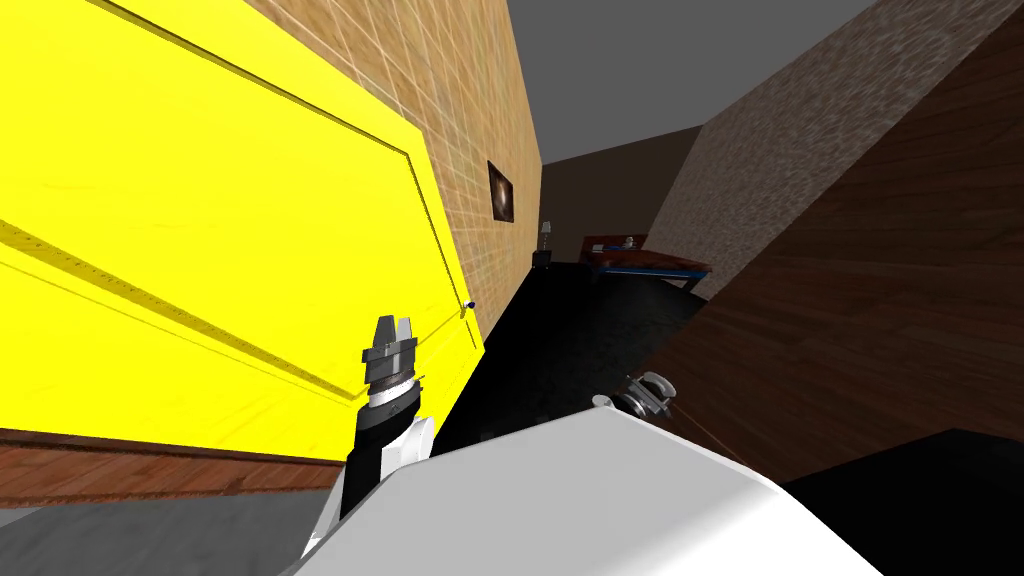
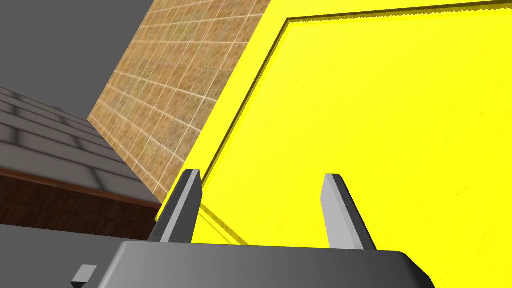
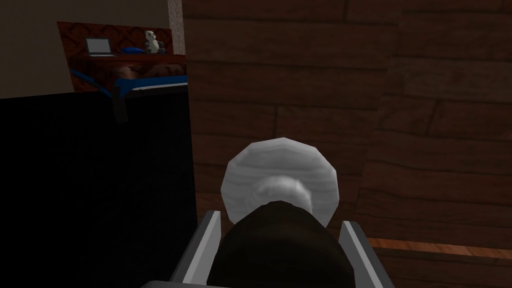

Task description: Push the door open

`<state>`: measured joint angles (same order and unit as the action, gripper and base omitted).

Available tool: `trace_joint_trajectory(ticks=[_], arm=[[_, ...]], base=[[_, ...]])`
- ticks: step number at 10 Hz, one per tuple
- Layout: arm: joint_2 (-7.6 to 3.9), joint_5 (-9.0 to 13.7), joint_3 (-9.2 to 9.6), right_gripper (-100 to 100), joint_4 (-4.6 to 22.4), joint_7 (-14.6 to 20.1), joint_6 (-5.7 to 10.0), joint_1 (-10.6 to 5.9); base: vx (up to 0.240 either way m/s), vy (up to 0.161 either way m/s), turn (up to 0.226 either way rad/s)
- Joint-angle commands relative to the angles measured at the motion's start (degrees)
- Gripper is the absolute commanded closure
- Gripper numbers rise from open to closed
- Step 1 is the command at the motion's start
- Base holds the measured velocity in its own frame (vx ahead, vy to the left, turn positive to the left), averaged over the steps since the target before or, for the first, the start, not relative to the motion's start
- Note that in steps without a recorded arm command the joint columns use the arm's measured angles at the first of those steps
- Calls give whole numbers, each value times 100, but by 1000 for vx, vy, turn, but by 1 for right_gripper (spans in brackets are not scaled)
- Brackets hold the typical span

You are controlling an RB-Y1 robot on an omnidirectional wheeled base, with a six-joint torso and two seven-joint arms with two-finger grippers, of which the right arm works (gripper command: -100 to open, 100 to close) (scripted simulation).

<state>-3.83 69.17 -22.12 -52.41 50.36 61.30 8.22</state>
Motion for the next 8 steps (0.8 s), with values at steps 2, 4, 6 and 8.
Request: trace_joint_trajectory(ticks=[2, 4, 6, 8], arm=[[-80, 159, -173, 100, 41, -1, 109, 26], [-87, 281, -287, 100, 45, -28, 151, 52], [-80, 301, -303, 100, 56, -44, 150, 42], [-128, 467, -450, 100, 69, -67, 238, 94]], base=[[165, -189, -53], [157, -171, -56], [94, -108, -37], [87, -137, -31]])
